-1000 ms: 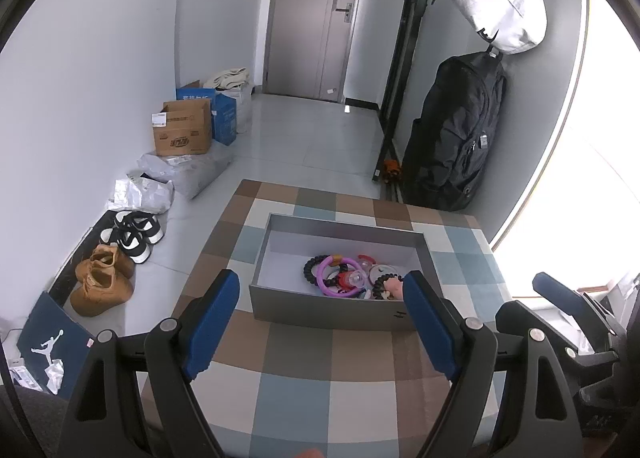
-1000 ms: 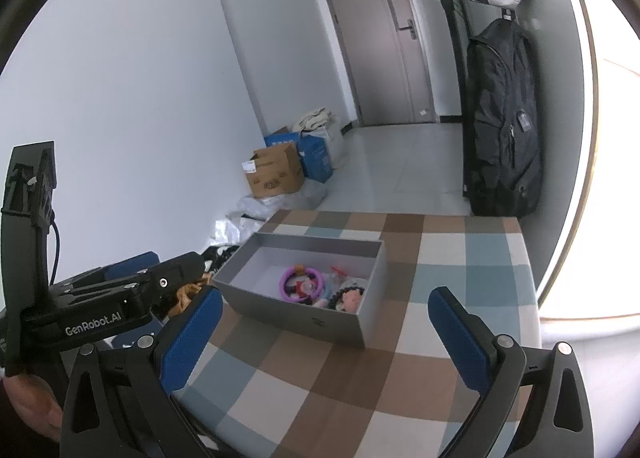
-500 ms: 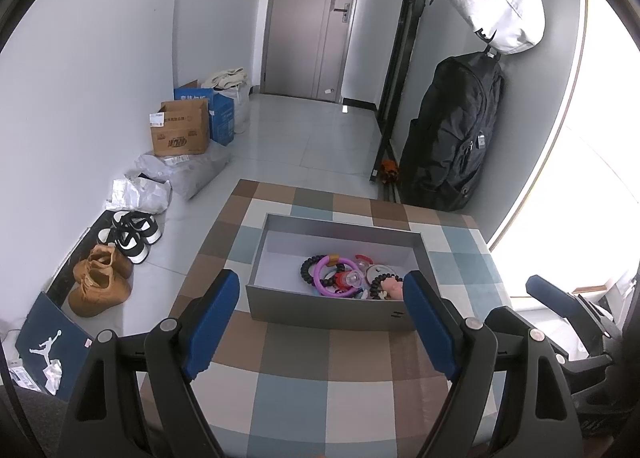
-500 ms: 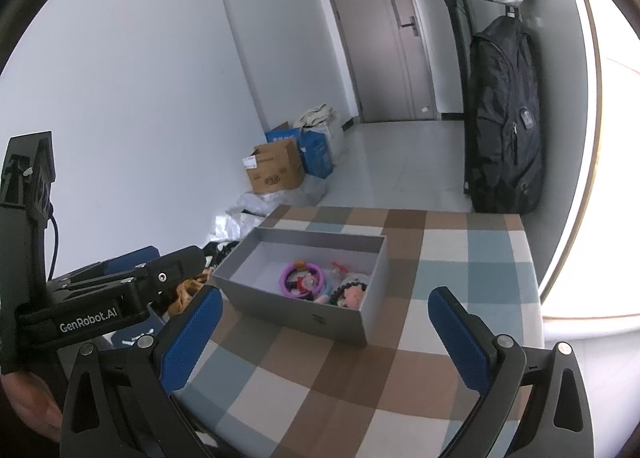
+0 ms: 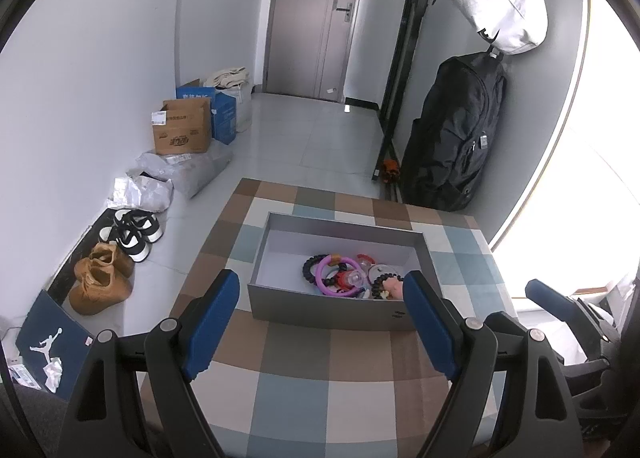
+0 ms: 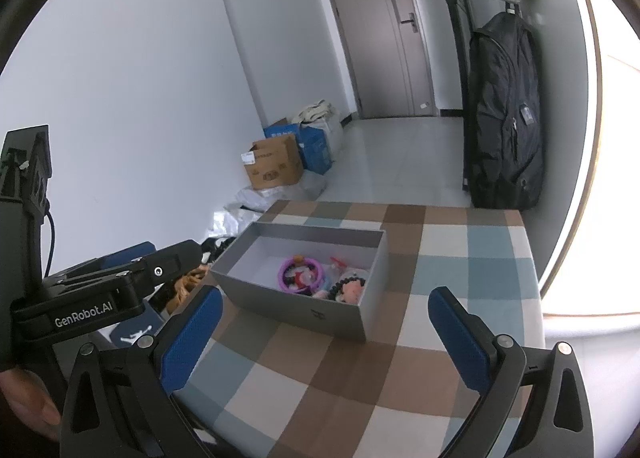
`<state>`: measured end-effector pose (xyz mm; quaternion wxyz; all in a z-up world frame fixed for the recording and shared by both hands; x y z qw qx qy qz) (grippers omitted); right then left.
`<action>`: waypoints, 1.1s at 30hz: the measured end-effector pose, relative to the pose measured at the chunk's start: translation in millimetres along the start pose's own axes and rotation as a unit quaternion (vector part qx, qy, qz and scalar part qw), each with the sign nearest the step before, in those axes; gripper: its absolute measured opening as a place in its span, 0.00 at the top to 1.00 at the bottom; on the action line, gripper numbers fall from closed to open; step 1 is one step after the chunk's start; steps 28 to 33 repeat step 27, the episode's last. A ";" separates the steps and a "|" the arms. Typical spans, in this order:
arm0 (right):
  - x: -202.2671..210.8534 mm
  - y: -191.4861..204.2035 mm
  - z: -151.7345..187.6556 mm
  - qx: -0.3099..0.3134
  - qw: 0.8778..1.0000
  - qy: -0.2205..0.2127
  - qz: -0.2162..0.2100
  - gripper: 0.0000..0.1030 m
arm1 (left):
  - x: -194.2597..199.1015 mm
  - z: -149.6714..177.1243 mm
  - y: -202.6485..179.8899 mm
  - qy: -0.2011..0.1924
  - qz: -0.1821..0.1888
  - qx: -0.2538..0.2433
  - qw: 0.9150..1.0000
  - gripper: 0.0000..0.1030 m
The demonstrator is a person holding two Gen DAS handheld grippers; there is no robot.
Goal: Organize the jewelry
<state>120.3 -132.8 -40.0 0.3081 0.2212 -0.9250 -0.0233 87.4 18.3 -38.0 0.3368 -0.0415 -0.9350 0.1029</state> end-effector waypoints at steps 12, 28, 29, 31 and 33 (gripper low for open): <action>-2.3 -1.0 1.3 -0.001 1.000 0.003 0.002 0.00 | -0.3 0.6 -0.1 0.000 0.000 0.001 1.000 0.22; -7.2 -1.7 4.6 -0.003 1.000 0.011 0.005 0.00 | -0.2 0.7 -1.3 -0.004 0.002 0.000 1.000 0.22; -7.2 -1.7 4.6 -0.003 1.000 0.011 0.005 0.00 | -0.2 0.7 -1.3 -0.004 0.002 0.000 1.000 0.22; -7.2 -1.7 4.6 -0.003 1.000 0.011 0.005 0.00 | -0.2 0.7 -1.3 -0.004 0.002 0.000 1.000 0.22; -7.2 -1.7 4.6 -0.003 1.000 0.011 0.005 0.00 | -0.2 0.7 -1.3 -0.004 0.002 0.000 1.000 0.22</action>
Point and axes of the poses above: each gripper's, at about its wrist camera, not at the fingertips, and x roughly against the way its jaws point, y to its left, z to its underside, the point moved 10 cm from there along -x, roughly the way its jaws point, and after that the axes turned 6 degrees about z, right-handed, at the moved point
